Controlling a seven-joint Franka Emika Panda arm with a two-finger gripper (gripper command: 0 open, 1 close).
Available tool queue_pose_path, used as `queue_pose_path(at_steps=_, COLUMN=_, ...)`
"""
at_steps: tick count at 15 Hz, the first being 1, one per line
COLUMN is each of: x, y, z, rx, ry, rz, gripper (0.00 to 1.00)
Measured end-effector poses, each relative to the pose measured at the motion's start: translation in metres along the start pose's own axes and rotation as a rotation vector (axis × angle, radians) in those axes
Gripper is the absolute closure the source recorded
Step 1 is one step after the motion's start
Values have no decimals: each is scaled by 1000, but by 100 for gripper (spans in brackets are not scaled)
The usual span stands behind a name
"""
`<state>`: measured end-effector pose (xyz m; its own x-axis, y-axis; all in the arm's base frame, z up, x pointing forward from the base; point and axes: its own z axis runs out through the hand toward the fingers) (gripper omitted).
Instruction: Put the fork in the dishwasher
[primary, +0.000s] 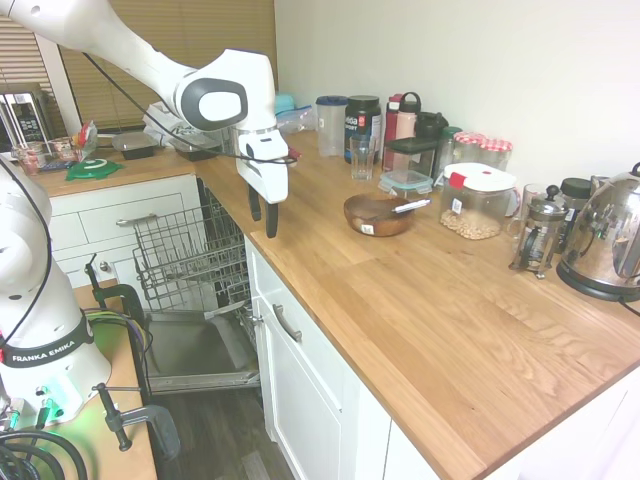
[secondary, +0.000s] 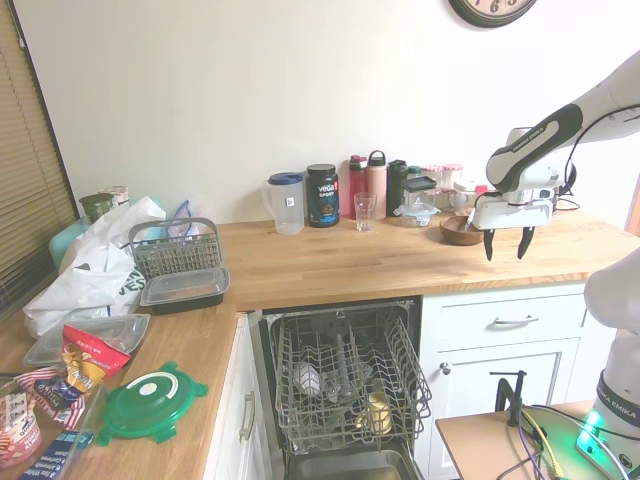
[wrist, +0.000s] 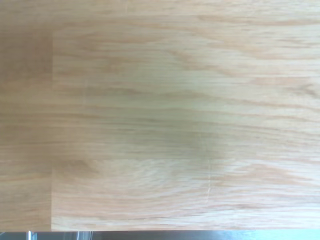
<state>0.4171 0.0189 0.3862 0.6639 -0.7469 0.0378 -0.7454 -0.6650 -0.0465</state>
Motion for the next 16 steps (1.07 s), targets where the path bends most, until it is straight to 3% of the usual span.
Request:
queue_pose_path(at_steps=3, x=-2, y=-6, z=3, rx=9, ry=-4, rz=-5, gripper=0)
queue_pose_path(at_steps=6, x=0, y=-29, z=-27, rx=101, ry=3, rz=-8, gripper=0)
queue_pose_path(at_steps=10, x=64, y=-55, z=-66, rx=205, ry=-34, rz=37, gripper=0)
queue_pose_path(at_steps=14, x=114, y=-95, z=-64, rx=216, ry=-54, rz=75, gripper=0)
queue_pose_path(at_steps=16, x=137, y=-120, z=-60, rx=184, ry=-61, rz=144, gripper=0)
